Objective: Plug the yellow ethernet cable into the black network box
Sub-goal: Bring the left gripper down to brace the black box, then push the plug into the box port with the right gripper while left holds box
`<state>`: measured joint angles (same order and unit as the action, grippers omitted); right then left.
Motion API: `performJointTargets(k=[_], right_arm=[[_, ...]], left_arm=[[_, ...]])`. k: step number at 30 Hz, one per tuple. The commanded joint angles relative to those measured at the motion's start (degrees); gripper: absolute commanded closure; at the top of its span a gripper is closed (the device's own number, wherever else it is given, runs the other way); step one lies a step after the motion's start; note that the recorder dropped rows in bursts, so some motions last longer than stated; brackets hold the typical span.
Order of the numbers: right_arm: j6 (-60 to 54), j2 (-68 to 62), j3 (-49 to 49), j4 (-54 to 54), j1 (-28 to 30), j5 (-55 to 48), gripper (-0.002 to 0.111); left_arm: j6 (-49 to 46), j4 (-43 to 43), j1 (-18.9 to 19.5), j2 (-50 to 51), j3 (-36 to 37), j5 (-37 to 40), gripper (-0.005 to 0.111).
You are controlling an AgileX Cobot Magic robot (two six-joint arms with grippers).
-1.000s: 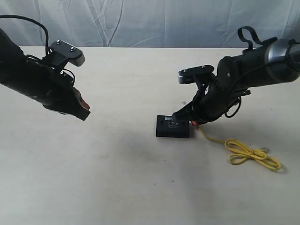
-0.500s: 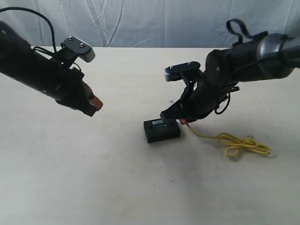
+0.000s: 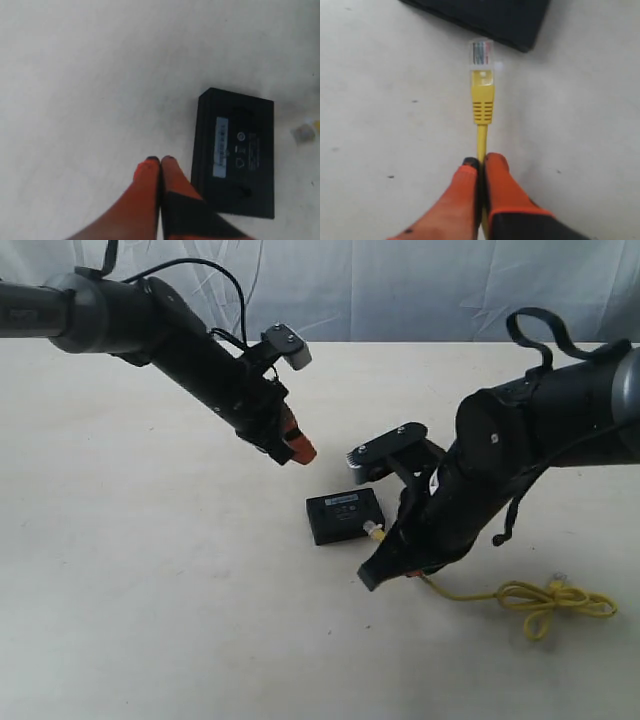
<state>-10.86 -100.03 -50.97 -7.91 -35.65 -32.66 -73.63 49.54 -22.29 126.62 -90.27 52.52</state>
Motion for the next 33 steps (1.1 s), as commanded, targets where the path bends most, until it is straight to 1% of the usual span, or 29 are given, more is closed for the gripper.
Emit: performJointTargets(k=[1, 5, 12, 24, 29, 33], right_arm=[[-0.57, 0.22, 0.27, -0.64, -3.40, 2.99, 0.109], [-0.57, -1.22, 0.27, -1.76, -3.85, 3.92, 0.109], [-0.57, -3.53, 0.27, -1.59, -3.85, 4.09, 0.109], [-0.47, -5.24, 0.27, -0.71, -3.75, 6.61, 0.109], [2.06, -5.24, 0.27, 2.76, -3.75, 5.24, 0.109], [3.59, -5.24, 0.27, 3.63, -3.75, 6.76, 0.109]], left_arm=[[-1.71, 4.03, -0.88, 3.42, -2.72, 3.18, 0.107], [-1.71, 5.22, -0.88, 5.07, -2.83, 3.54, 0.107], [-1.71, 5.32, -0.88, 7.01, -2.83, 8.64, 0.107], [-1.52, 4.39, -0.88, 7.01, -2.73, 8.64, 0.107], [-1.38, 3.32, -0.88, 7.01, -2.73, 8.52, 0.107], [-1.38, 3.21, -0.88, 7.01, -2.73, 8.52, 0.107]])
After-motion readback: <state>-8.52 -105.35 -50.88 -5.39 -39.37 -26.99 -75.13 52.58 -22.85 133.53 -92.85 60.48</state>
